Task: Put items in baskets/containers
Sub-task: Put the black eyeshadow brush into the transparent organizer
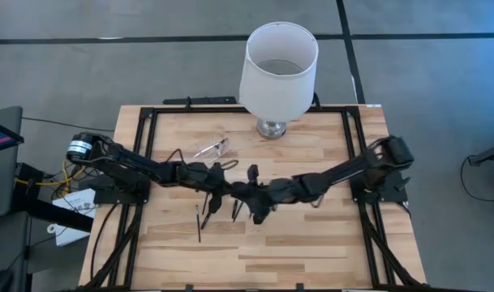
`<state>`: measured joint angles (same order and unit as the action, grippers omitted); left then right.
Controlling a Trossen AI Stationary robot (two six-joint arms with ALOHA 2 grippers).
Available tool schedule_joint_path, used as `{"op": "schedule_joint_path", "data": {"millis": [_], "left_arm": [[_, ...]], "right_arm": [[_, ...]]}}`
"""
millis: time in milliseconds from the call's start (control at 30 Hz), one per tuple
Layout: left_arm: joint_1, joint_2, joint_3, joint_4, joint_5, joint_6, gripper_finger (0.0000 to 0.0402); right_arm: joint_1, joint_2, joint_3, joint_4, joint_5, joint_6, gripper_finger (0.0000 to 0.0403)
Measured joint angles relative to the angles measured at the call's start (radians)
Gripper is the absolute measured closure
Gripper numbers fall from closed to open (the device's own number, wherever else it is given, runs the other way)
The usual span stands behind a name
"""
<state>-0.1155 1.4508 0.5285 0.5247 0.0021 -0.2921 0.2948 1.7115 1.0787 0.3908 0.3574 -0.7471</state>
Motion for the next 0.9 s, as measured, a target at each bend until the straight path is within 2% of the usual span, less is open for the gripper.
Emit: {"op": "schedule_joint_path", "data": {"millis": [133, 267, 367, 467, 567, 667, 733, 900], "left_arm": [[0.037, -0.175, 0.0, -0.044, 0.002, 0.072, 0.0386], [0.098, -0.413, 0.0, -0.169, -0.021, 0.169, 0.0387], [0.138, -0.564, -0.006, -0.244, -0.029, 0.224, 0.0385], [0.161, -0.66, -0.061, -0.245, -0.029, 0.261, 0.0386], [0.169, -0.679, -0.146, -0.175, -0.029, 0.269, 0.0387], [0.167, -0.659, -0.214, -0.073, -0.028, 0.249, 0.0386], [0.166, -0.642, -0.236, -0.032, -0.027, 0.235, 0.0387], [0.166, -0.633, -0.238, -0.004, -0.024, 0.229, 0.0385]], "right_arm": [[0.047, -0.151, 0.007, -0.024, 0.136, 0.01, 0.0365], [0.056, -0.336, -0.035, -0.122, 0.163, 0.144, 0.0366], [0.016, -0.437, -0.137, -0.135, 0.067, 0.246, 0.037], [-0.064, -0.463, -0.297, 0.084, -0.078, 0.326, 0.0374], [-0.16, -0.364, -0.434, 0.479, -0.189, 0.372, 0.0376], [-0.242, -0.206, -0.465, 0.781, -0.271, 0.436, 0.0372], [-0.281, -0.105, -0.439, 0.867, -0.315, 0.459, 0.0366], [-0.334, 0.091, -0.302, 0.863, -0.401, 0.488, 0.034]]}}
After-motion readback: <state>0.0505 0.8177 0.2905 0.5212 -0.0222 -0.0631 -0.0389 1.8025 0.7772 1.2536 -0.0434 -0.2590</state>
